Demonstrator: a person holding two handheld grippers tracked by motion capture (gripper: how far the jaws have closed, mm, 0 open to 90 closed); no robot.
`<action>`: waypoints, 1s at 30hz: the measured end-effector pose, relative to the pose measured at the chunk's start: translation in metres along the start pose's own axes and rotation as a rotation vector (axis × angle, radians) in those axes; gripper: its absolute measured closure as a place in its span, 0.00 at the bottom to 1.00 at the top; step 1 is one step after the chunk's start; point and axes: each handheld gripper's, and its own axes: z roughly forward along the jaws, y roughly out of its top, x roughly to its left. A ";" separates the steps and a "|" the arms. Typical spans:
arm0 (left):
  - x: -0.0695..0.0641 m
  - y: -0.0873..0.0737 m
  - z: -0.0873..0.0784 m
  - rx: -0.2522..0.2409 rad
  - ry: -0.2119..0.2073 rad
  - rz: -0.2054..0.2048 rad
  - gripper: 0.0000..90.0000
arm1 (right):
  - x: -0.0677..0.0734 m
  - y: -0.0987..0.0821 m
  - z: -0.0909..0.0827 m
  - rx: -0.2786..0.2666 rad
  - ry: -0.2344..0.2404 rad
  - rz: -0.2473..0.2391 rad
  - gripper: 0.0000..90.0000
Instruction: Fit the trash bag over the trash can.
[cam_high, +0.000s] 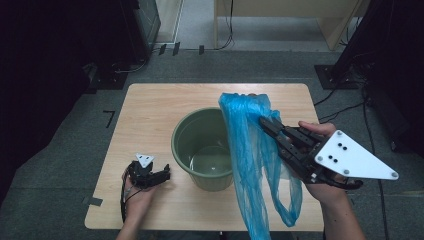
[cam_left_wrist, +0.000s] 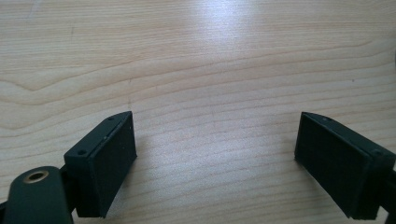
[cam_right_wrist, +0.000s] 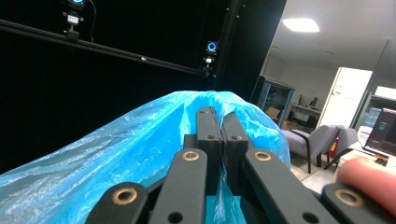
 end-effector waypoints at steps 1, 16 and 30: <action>0.000 0.000 0.000 0.000 0.000 0.001 0.13 | 0.001 0.001 0.002 0.000 0.003 0.001 1.00; 0.000 0.000 0.000 0.003 -0.001 0.003 0.13 | 0.014 0.013 0.017 -0.010 0.077 0.002 1.00; 0.000 0.000 0.000 0.002 -0.001 0.004 0.14 | 0.014 -0.018 0.037 0.066 0.084 0.043 1.00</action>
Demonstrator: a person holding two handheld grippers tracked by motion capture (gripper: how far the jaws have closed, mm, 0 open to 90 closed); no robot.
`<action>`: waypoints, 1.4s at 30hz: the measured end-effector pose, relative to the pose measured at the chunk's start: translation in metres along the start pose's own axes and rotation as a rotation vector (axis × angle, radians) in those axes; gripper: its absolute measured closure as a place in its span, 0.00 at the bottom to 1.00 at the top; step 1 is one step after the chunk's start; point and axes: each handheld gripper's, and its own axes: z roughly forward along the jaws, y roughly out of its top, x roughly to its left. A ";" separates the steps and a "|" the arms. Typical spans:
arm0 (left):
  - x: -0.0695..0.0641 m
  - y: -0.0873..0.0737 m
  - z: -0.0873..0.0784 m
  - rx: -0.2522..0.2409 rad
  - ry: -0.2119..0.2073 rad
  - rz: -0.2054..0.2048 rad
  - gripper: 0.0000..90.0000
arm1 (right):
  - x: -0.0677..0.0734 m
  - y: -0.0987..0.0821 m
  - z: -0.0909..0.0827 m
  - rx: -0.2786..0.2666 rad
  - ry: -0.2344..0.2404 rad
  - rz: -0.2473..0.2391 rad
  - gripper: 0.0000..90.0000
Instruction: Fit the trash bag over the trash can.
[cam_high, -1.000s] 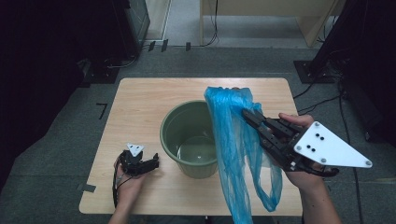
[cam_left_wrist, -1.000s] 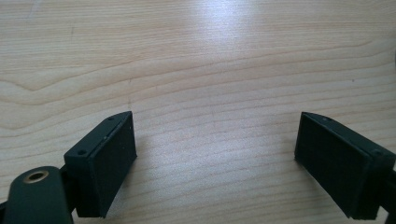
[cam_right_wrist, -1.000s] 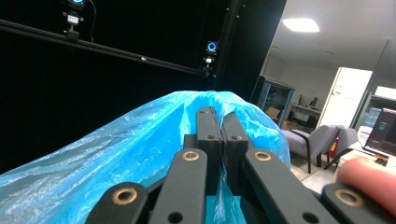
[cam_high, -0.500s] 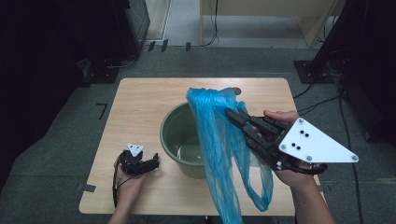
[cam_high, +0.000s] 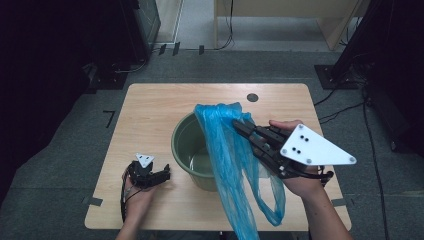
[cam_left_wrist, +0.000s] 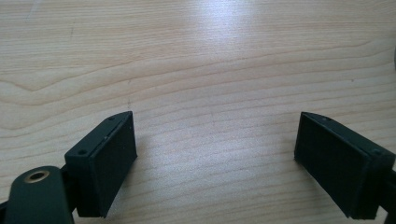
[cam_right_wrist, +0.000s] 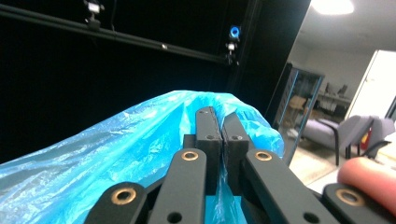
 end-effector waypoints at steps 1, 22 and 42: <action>0.000 0.000 0.000 0.001 0.000 0.001 0.14 | -0.001 -0.004 0.003 0.009 -0.004 0.006 1.00; 0.002 0.000 -0.002 -0.002 -0.007 0.000 0.17 | -0.022 -0.049 0.038 0.139 -0.149 0.077 0.76; 0.006 0.035 -0.089 -0.434 -0.075 -0.119 0.46 | -0.020 -0.085 0.055 0.200 -0.184 0.116 0.76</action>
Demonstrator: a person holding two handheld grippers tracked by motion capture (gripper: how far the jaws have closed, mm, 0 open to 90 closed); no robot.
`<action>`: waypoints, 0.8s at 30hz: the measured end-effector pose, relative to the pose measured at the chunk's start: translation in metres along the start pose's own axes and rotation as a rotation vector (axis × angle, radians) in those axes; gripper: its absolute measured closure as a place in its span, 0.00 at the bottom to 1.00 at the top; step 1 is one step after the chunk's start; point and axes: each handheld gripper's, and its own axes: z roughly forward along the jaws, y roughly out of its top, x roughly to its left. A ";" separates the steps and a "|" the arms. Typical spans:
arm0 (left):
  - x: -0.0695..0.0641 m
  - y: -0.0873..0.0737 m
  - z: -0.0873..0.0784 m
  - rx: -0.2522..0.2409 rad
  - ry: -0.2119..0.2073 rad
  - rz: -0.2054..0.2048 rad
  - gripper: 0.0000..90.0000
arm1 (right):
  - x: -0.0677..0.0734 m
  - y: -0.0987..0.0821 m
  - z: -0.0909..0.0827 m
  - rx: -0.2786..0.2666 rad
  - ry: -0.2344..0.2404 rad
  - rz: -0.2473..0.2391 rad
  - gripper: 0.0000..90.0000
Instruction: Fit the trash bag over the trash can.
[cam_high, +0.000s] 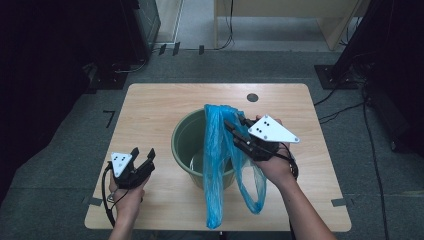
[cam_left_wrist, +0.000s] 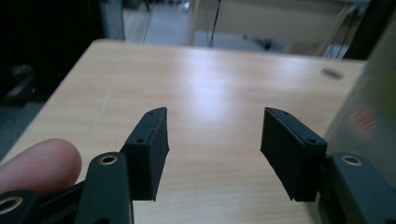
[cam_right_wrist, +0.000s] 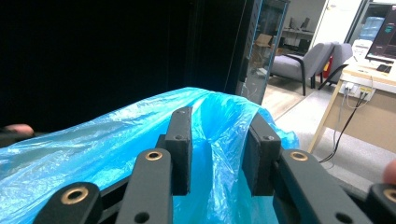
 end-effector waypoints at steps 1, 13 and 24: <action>-0.004 0.005 -0.005 -0.029 -0.014 -0.002 0.46 | 0.000 -0.001 0.000 0.000 0.000 0.001 0.76; -0.050 0.039 -0.052 -0.204 -0.210 0.033 0.43 | 0.009 -0.002 0.003 -0.003 -0.006 -0.025 0.76; -0.093 0.030 -0.058 -0.203 -0.388 0.088 0.38 | 0.013 -0.003 0.003 -0.013 -0.006 -0.025 0.76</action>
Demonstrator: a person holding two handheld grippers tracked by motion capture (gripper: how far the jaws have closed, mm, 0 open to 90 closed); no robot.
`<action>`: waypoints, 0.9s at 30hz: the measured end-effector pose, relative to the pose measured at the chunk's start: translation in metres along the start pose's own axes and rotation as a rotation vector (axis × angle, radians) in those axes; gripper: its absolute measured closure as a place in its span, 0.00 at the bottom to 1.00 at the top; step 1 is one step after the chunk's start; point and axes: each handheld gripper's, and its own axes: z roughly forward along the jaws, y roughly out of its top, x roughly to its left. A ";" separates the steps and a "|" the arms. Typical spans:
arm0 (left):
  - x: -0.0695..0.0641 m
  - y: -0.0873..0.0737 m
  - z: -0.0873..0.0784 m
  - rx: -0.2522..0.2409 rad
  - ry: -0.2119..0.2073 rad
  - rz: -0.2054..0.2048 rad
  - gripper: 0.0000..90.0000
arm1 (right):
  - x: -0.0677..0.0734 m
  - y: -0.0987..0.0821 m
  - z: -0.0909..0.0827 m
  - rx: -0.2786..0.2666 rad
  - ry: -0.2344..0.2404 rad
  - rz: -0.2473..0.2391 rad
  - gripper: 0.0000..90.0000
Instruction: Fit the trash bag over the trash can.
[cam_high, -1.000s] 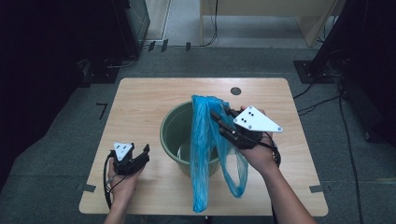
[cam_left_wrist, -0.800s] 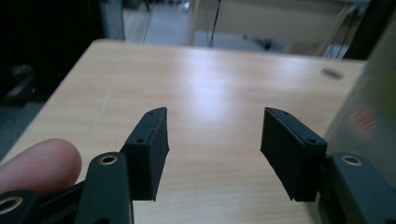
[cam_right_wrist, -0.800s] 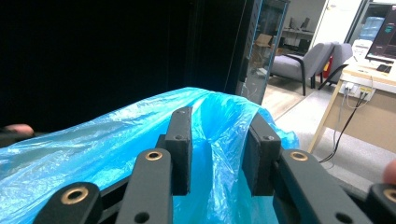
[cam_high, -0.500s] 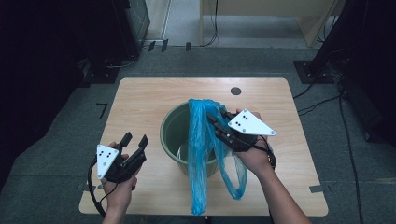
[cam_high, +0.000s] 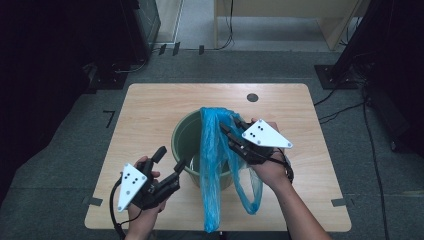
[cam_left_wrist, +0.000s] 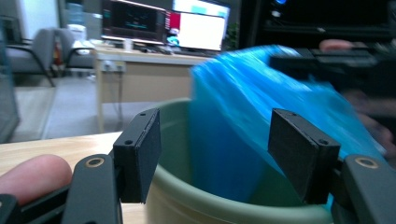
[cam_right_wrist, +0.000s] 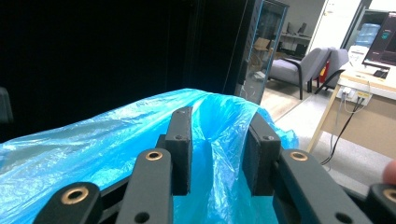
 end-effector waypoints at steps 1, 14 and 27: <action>-0.003 -0.002 0.002 0.009 -0.019 0.002 0.38 | 0.001 0.001 0.000 -0.003 0.000 0.001 0.76; -0.023 -0.013 0.010 0.076 -0.047 0.074 0.74 | 0.011 0.010 -0.011 -0.051 0.036 0.002 0.77; -0.011 -0.005 0.001 0.010 -0.113 -0.047 0.68 | 0.007 0.010 -0.018 -0.073 0.018 0.007 0.78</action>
